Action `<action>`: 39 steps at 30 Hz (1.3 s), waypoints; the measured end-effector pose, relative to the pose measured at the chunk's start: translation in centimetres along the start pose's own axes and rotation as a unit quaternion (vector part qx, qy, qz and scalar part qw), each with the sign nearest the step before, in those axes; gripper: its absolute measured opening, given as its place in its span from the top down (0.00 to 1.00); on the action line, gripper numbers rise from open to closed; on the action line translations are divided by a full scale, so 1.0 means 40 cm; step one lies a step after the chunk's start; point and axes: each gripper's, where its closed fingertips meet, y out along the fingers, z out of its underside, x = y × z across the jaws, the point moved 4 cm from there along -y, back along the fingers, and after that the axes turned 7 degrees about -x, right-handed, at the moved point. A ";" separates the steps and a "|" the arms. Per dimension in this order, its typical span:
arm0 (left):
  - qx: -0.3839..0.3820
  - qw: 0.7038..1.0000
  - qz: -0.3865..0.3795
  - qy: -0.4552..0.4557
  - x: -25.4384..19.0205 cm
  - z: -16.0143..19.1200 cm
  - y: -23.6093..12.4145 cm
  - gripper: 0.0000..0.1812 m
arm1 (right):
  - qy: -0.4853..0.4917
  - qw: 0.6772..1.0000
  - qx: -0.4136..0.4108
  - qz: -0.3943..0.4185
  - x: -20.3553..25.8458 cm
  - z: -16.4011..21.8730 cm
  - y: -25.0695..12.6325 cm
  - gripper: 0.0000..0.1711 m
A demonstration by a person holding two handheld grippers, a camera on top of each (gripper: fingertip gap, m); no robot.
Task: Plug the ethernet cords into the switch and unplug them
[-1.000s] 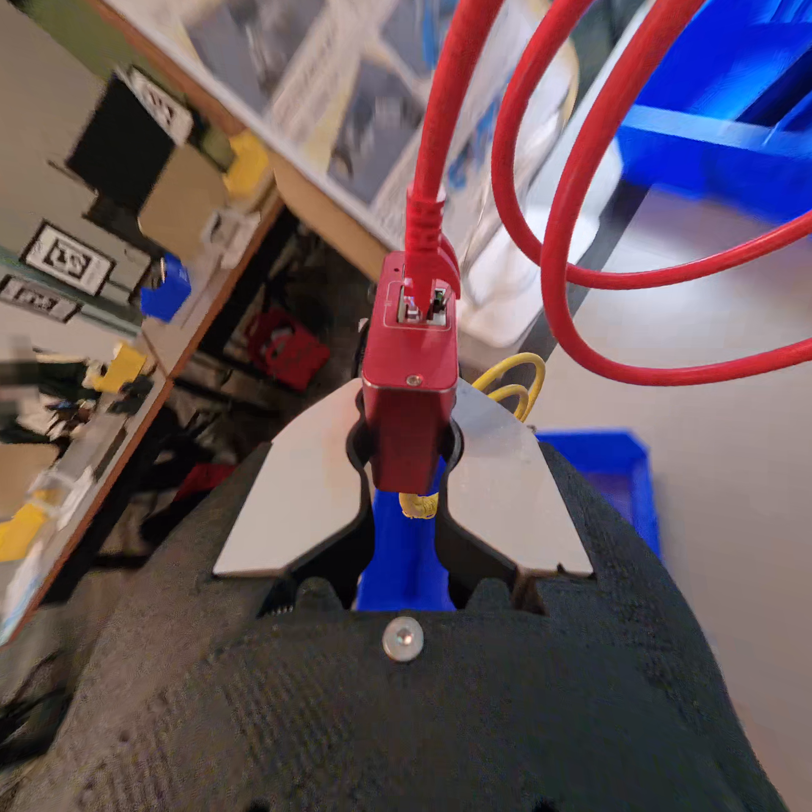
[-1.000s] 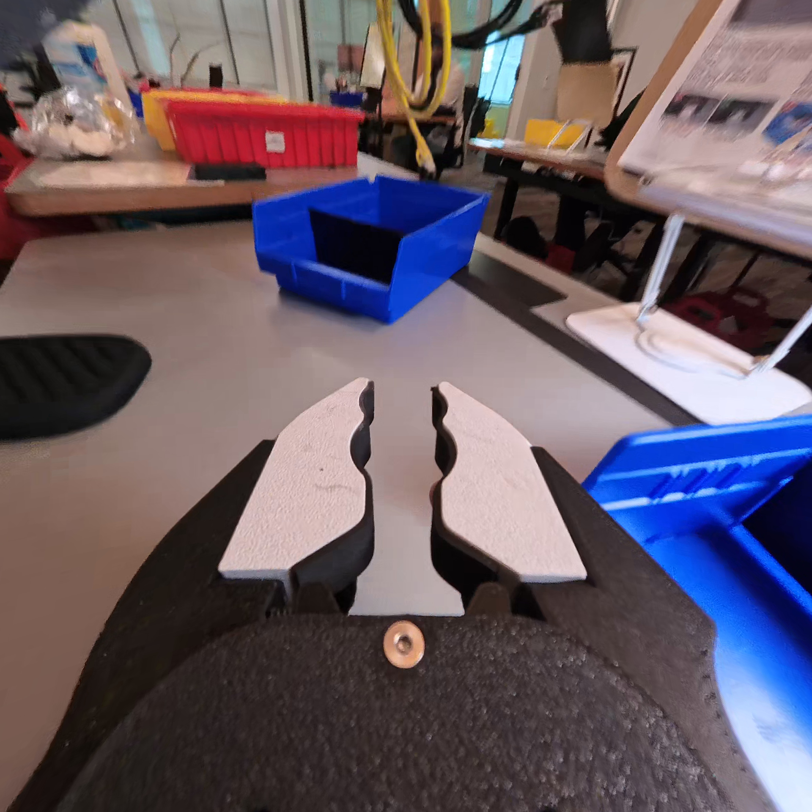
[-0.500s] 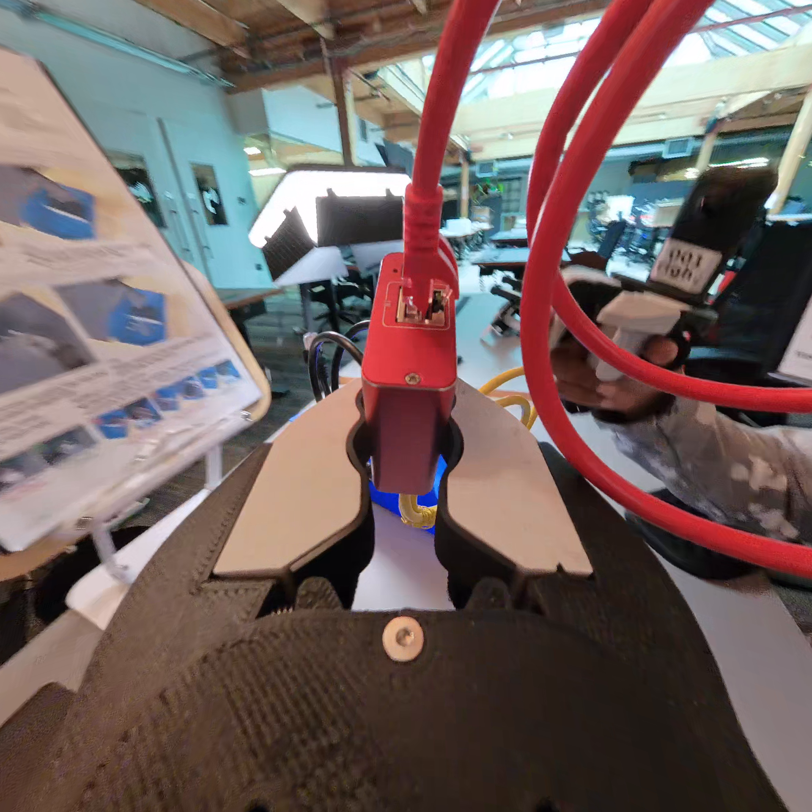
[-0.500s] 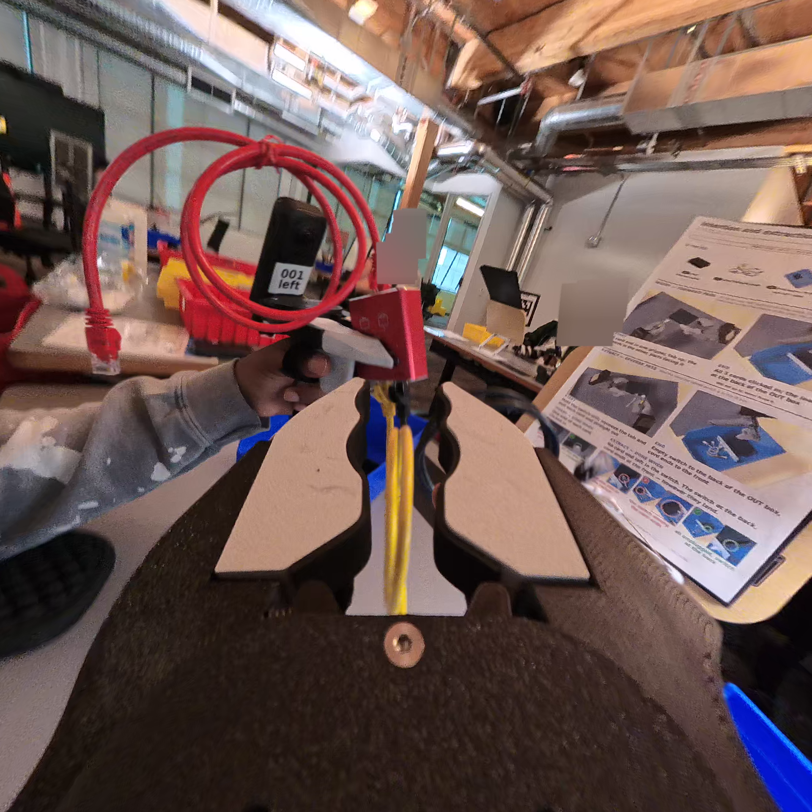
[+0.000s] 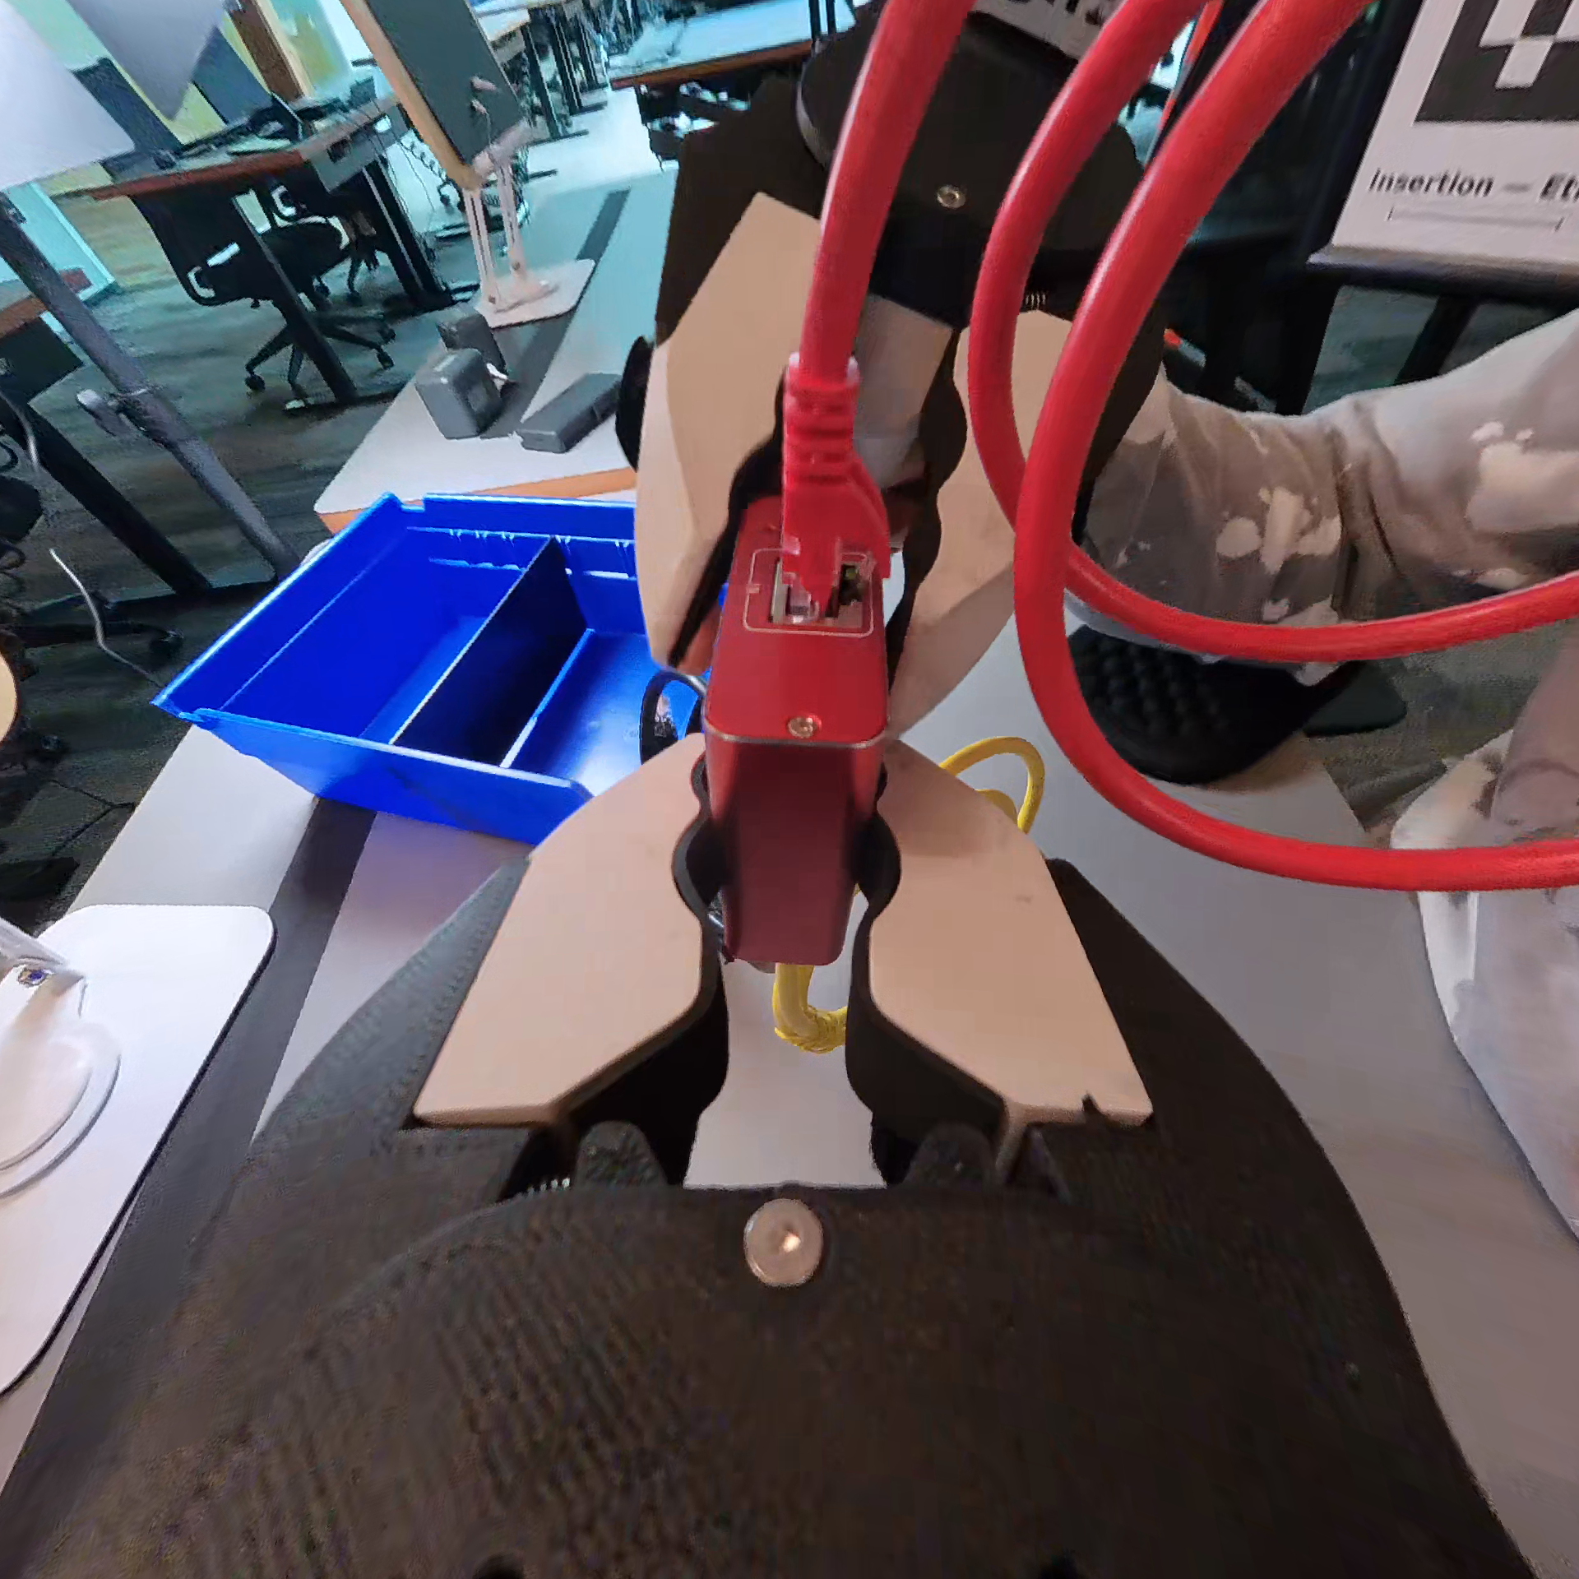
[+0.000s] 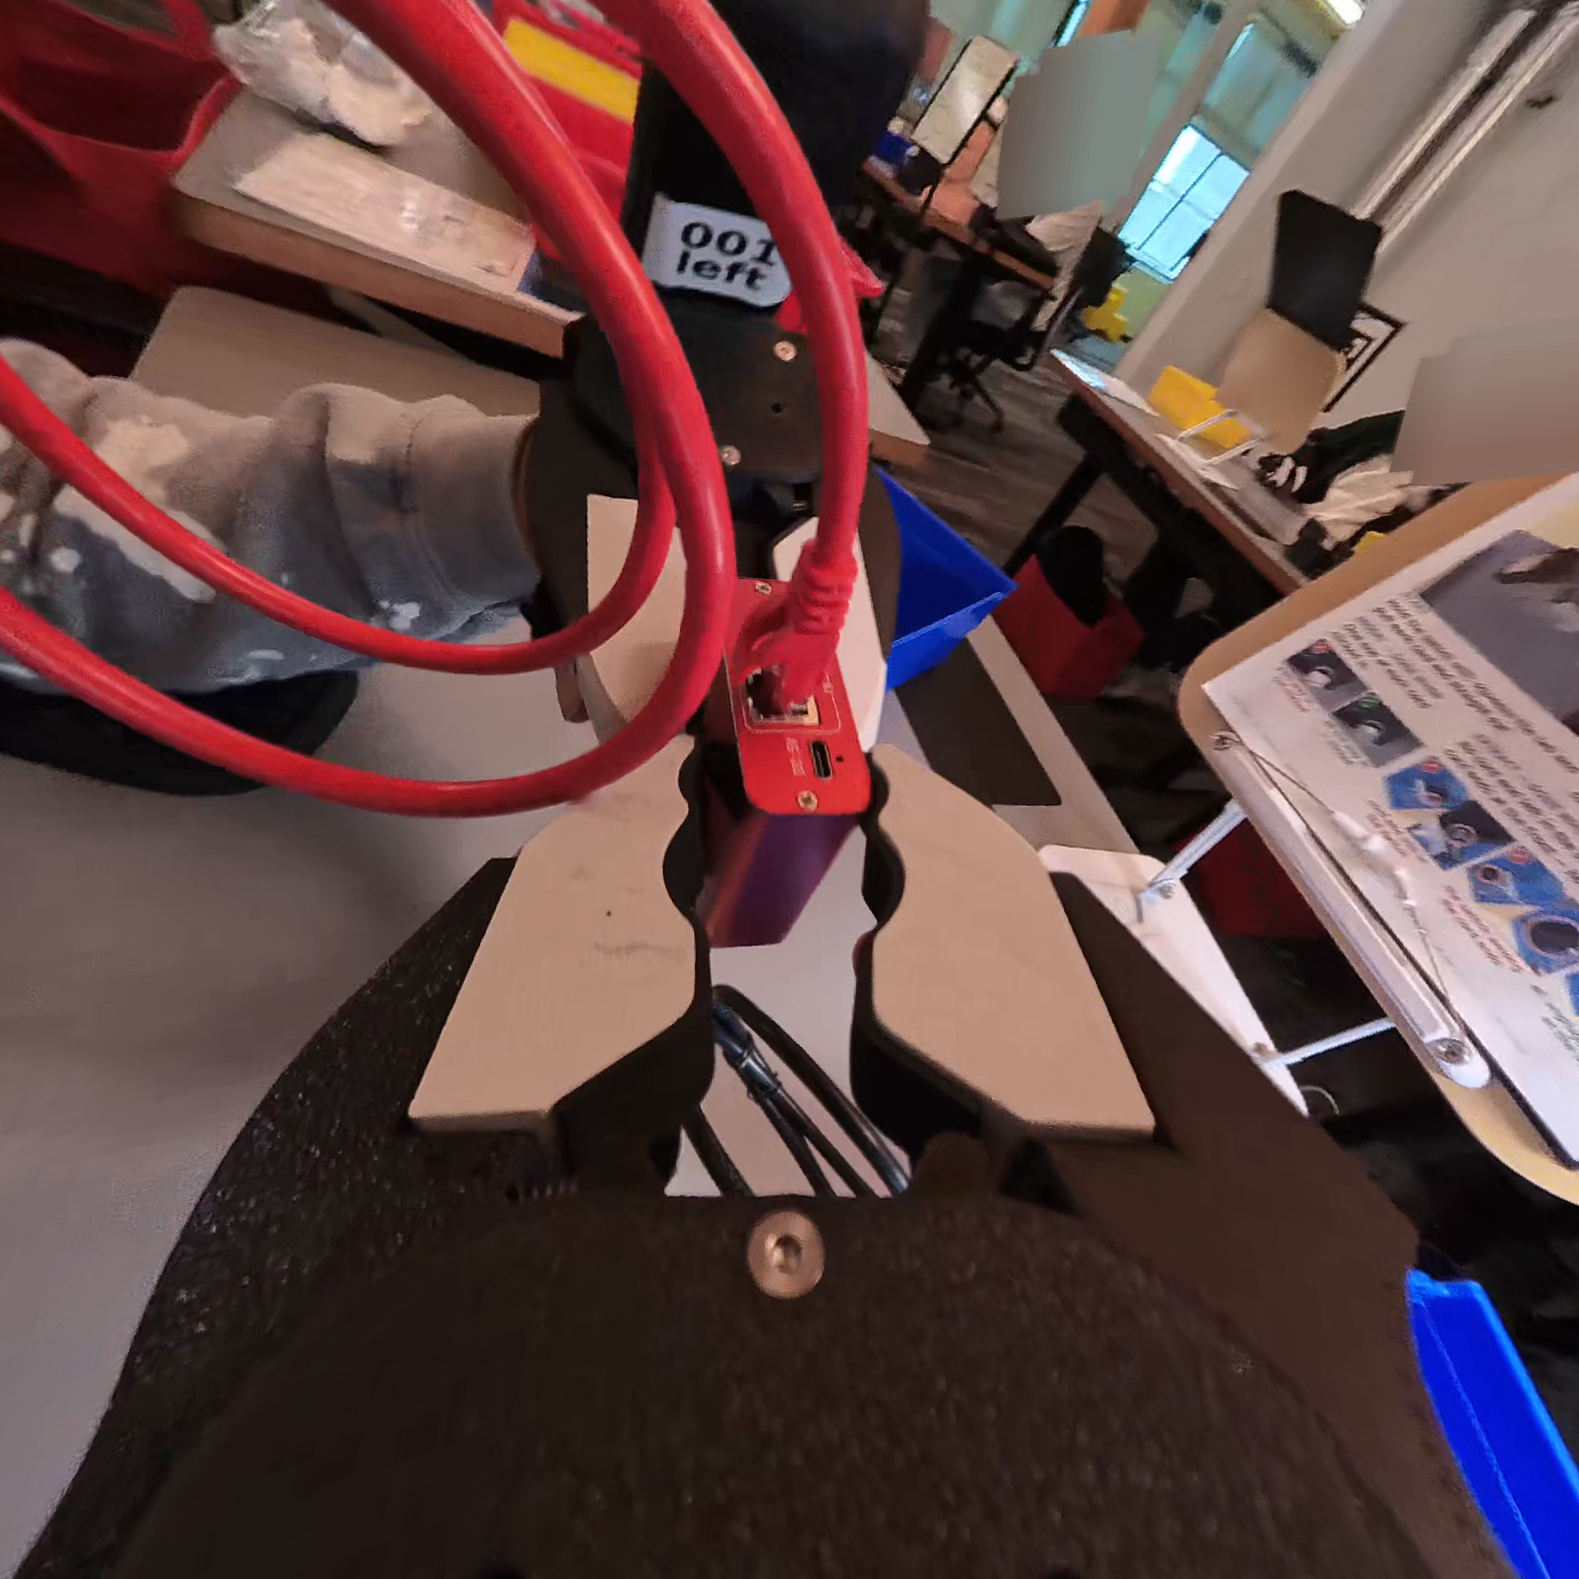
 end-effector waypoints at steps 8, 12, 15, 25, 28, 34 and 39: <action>0.013 0.999 0.000 0.034 -0.025 -0.006 -0.001 0.83 | -0.004 0.999 -0.005 -0.032 0.028 -0.012 -0.003 0.84; -0.025 0.999 -0.005 0.026 -0.021 -0.026 -0.014 0.82 | 0.000 0.999 -0.045 -0.024 0.021 -0.033 -0.006 0.84; -0.055 0.998 -0.009 0.013 -0.013 -0.037 -0.025 0.83 | 0.015 0.996 -0.083 -0.017 0.009 -0.042 -0.013 0.84; -0.123 0.992 -0.006 -0.034 0.002 -0.050 -0.039 0.80 | 0.136 0.939 -0.314 -0.031 -0.056 -0.085 -0.098 0.84; -0.142 0.989 0.014 -0.032 -0.023 -0.071 -0.023 0.78 | 0.166 0.917 -0.357 -0.061 -0.054 -0.075 -0.096 0.84; -0.123 0.992 0.000 -0.006 -0.032 -0.077 -0.022 0.84 | 0.176 0.916 -0.348 -0.092 -0.024 -0.051 -0.048 0.84; -0.083 0.996 -0.009 -0.023 -0.020 -0.073 -0.058 0.85 | 0.145 0.950 -0.264 -0.081 -0.030 -0.020 -0.045 0.85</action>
